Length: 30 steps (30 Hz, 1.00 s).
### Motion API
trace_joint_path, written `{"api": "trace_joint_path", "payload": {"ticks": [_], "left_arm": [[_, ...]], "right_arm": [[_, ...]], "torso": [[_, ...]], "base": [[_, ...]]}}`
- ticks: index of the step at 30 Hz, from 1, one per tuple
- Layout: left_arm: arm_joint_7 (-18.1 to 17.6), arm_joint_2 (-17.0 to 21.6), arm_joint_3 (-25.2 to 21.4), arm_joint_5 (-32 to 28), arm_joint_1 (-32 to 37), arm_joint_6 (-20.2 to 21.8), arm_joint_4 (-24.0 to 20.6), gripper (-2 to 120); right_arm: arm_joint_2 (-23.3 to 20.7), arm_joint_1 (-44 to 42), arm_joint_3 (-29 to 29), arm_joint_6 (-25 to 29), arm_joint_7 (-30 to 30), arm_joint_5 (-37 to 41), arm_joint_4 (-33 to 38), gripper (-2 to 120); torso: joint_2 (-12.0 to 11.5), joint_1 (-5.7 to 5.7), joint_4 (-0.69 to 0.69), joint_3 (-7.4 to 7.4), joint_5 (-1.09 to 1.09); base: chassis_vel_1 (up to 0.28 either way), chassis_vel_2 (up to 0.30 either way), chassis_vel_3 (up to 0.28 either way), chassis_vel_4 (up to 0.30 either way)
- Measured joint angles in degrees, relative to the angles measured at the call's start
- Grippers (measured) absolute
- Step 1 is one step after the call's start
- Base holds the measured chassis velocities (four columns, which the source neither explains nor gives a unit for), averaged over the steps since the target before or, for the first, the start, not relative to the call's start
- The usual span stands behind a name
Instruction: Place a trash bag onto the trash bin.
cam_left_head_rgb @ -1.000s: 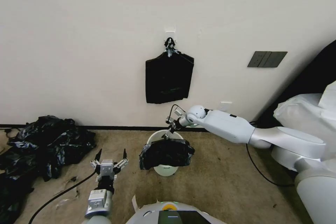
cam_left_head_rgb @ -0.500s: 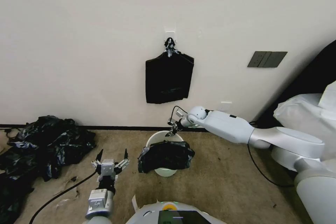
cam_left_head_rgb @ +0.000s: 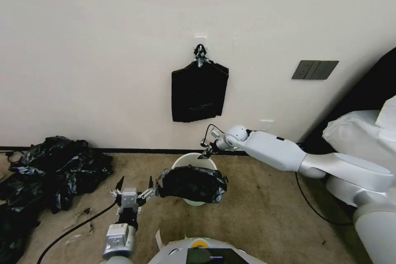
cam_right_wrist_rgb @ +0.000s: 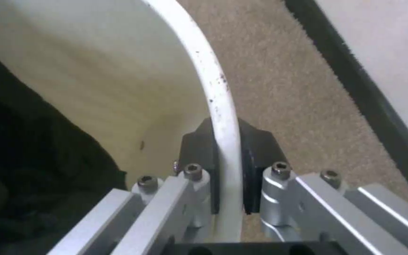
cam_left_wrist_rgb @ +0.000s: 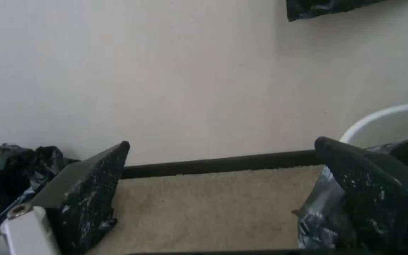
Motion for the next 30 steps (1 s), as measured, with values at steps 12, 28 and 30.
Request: {"api": "trace_joint_path", "payload": {"ticks": [12, 28, 30], "left_arm": [[0.5, 1.9, 0.7, -2.4, -2.6, 2.5, -0.3, 100], [1.4, 2.9, 5.4, -4.1, -7.9, 6.9, 0.7, 100], [1.5, 3.1, 5.1, -4.9, -8.1, 6.9, 0.9, 100]], "right_arm": [[-11.1, -11.2, 15.1, -0.2, 21.1, 13.4, 10.3, 7], [-18.5, -36.6, 39.9, -0.2, 45.6, 20.4, 29.0, 7], [-18.2, -38.9, 41.5, -0.2, 51.7, 23.0, 30.5, 7]], "torso": [[0.0, 0.00, -0.04, 0.00, 0.01], [0.0, 0.00, -0.04, 0.00, 0.02], [0.0, 0.00, -0.01, 0.00, -0.04]], "base": [[0.000, 0.000, 0.000, 0.000], [0.000, 0.000, 0.000, 0.000], [0.000, 0.000, 0.000, 0.000]]}}
